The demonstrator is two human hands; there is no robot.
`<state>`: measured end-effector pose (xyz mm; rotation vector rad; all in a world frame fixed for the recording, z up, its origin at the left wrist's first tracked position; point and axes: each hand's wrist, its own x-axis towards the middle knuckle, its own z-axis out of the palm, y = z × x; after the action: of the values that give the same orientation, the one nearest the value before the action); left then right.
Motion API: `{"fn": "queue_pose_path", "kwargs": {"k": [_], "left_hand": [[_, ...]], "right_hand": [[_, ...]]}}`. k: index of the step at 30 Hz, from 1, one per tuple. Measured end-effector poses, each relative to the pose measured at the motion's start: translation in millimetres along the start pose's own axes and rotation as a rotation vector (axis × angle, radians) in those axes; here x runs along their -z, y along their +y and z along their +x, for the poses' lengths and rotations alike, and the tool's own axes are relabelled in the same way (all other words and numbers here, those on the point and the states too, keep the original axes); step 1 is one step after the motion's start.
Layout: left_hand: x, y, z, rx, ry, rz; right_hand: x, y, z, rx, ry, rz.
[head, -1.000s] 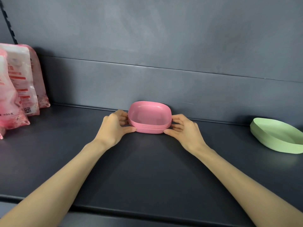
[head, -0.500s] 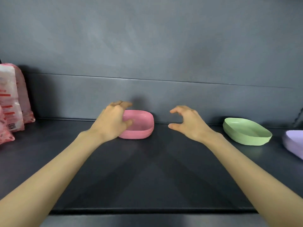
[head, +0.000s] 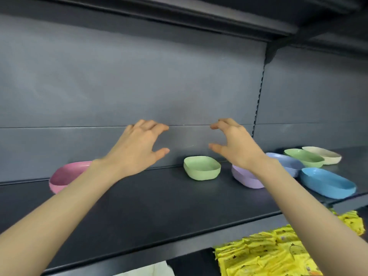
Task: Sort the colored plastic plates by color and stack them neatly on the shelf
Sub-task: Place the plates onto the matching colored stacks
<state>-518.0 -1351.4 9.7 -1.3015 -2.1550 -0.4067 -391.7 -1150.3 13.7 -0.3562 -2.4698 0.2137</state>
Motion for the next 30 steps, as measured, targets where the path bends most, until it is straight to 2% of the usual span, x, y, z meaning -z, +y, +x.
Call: {"fn": "queue_pose_path", "kwargs": {"k": [7,11,19,30], "left_hand": [[-30,145,8,-0.056,-0.011,-0.093],[-43,202,25,-0.111,-0.026,-0.088],[-74,272,100,-0.193,-0.001,-0.105],[-178,340,231,-0.247,-0.03,-0.166]], "right_hand": [[71,101,-85,-0.095,-0.049,-0.118],[103,148,-109,-0.144,-0.044,-0.142],[136,246,-101,-0.176,-0.015,-0.191],[147,402,-50,-0.254,-0.016,-0.212]]}}
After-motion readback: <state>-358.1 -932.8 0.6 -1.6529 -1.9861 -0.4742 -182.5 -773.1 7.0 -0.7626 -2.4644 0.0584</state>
